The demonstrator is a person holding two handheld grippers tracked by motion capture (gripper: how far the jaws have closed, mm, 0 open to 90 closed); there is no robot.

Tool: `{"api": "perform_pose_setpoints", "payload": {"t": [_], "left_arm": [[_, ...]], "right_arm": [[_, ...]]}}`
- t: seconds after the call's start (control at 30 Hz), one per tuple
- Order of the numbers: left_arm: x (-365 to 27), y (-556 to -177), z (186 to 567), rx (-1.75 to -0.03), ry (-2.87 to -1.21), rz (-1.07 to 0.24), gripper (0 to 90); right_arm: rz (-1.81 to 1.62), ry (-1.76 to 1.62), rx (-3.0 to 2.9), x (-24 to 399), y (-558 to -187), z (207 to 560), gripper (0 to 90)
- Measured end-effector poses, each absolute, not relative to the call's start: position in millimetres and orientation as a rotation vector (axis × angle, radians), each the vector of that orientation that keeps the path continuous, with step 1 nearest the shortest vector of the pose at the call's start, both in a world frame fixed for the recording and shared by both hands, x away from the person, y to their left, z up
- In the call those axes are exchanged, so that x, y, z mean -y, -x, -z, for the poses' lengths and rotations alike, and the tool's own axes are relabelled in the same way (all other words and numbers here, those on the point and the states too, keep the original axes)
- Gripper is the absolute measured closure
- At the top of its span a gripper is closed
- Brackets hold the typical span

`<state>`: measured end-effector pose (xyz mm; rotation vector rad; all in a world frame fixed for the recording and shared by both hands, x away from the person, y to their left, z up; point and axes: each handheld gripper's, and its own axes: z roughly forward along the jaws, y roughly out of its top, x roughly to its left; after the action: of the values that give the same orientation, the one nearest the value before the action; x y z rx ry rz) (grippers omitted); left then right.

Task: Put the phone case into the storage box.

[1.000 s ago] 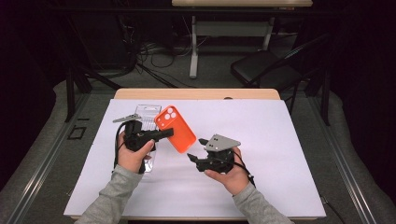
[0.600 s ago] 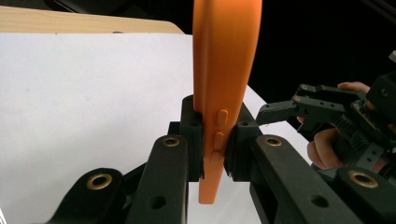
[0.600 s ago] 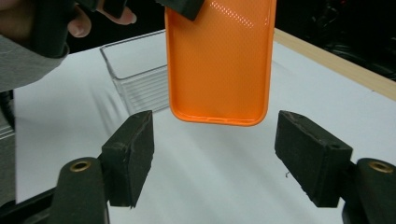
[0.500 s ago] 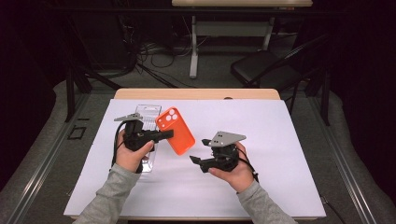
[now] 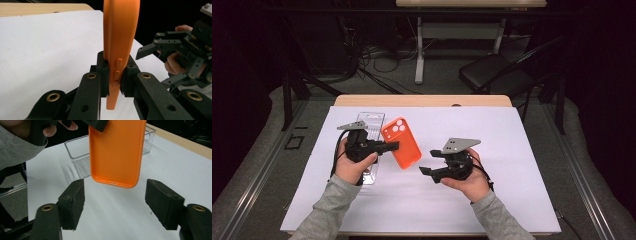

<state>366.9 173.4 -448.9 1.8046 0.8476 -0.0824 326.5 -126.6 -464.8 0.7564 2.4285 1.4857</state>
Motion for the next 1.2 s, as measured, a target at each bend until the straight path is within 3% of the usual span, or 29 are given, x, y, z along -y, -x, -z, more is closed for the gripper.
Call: {"api": "perform_pose_setpoints", "payload": {"t": [0.27, 0.8, 1.2], "left_arm": [[-167.8, -366.5, 449.4, -0.796, -1.869, 0.116, 80.6], [-156.5, -364.0, 452.5, -0.729, -1.944, 0.157, 80.6], [-145.7, -360.3, 455.9, -0.692, -1.975, 0.179, 80.7]], "right_arm": [[-1.497, -0.739, -2.476, 131.7, -329.1, 464.4, 41.7], [-1.488, -0.715, -2.513, 143.2, -332.9, 463.4, 49.1], [-1.489, -0.715, -2.539, 144.3, -334.5, 466.6, 49.7]]}}
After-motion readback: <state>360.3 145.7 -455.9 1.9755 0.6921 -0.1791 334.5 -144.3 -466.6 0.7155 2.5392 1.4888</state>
